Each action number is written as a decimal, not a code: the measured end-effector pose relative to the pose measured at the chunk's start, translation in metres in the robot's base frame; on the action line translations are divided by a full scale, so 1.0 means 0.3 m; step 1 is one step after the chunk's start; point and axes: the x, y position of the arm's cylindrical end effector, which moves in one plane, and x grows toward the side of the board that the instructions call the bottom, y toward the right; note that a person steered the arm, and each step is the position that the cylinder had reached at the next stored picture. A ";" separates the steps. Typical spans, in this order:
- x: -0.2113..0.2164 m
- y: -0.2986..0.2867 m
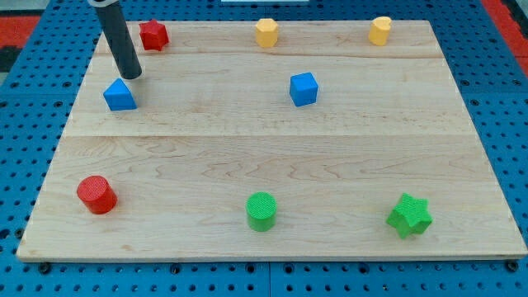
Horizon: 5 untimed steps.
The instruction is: Move the blue triangle diagonal to the green circle
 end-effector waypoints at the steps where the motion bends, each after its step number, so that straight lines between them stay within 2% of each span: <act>1: 0.006 -0.267; 3: 0.211 0.218; 4: 0.258 0.349; 5: 0.267 0.373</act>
